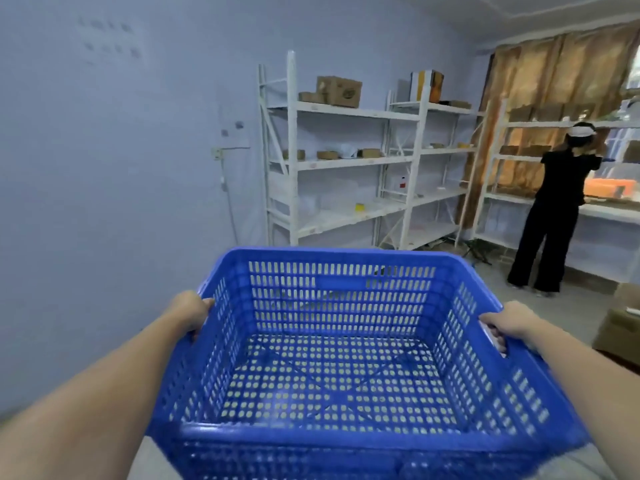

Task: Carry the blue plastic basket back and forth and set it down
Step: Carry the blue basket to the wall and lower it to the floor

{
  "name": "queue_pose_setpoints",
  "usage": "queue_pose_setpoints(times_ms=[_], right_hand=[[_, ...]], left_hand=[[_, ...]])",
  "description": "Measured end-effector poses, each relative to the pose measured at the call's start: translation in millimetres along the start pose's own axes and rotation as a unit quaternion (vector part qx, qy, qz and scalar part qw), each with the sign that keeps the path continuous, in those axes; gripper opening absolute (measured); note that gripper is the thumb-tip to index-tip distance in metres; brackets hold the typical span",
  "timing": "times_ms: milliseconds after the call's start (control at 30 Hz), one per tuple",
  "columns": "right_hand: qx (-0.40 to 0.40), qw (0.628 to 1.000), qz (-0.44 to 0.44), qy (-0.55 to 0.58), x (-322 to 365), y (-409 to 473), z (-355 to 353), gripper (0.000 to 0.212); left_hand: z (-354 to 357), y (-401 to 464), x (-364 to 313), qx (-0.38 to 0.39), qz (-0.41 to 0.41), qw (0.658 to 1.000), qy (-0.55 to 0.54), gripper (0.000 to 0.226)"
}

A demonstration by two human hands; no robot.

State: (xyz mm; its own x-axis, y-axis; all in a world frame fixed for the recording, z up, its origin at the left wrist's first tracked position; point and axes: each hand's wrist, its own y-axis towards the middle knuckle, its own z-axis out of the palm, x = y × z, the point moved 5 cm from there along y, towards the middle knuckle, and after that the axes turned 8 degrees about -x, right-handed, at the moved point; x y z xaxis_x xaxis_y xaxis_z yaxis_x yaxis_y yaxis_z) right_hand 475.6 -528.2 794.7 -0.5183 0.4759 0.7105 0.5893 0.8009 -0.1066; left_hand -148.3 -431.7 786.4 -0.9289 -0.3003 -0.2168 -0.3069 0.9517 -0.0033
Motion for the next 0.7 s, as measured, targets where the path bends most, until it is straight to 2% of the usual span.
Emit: queue_pose_setpoints(times_ms=[67,133,200,400,533,700], right_hand=[[0.022,0.999,-0.028,-0.002,35,17,32,0.035],[0.046,0.997,-0.060,-0.006,71,30,67,0.037],[0.067,0.994,-0.090,-0.005,105,38,101,0.039],[0.121,0.981,-0.148,-0.030,187,47,202,0.047],[0.141,0.972,-0.179,-0.048,231,55,262,0.048],[0.166,0.964,-0.199,-0.061,277,74,327,0.051]], left_hand=[[-4,2,25,0.021,-0.022,0.999,0.035,0.076],[-10,6,64,0.018,-0.066,0.997,0.017,0.081],[-17,9,91,-0.005,-0.086,0.996,0.009,0.080],[-26,32,181,-0.046,-0.146,0.988,-0.007,0.058],[-34,58,222,-0.064,-0.166,0.984,-0.005,0.062],[-34,88,245,-0.025,-0.185,0.981,0.054,0.079]])
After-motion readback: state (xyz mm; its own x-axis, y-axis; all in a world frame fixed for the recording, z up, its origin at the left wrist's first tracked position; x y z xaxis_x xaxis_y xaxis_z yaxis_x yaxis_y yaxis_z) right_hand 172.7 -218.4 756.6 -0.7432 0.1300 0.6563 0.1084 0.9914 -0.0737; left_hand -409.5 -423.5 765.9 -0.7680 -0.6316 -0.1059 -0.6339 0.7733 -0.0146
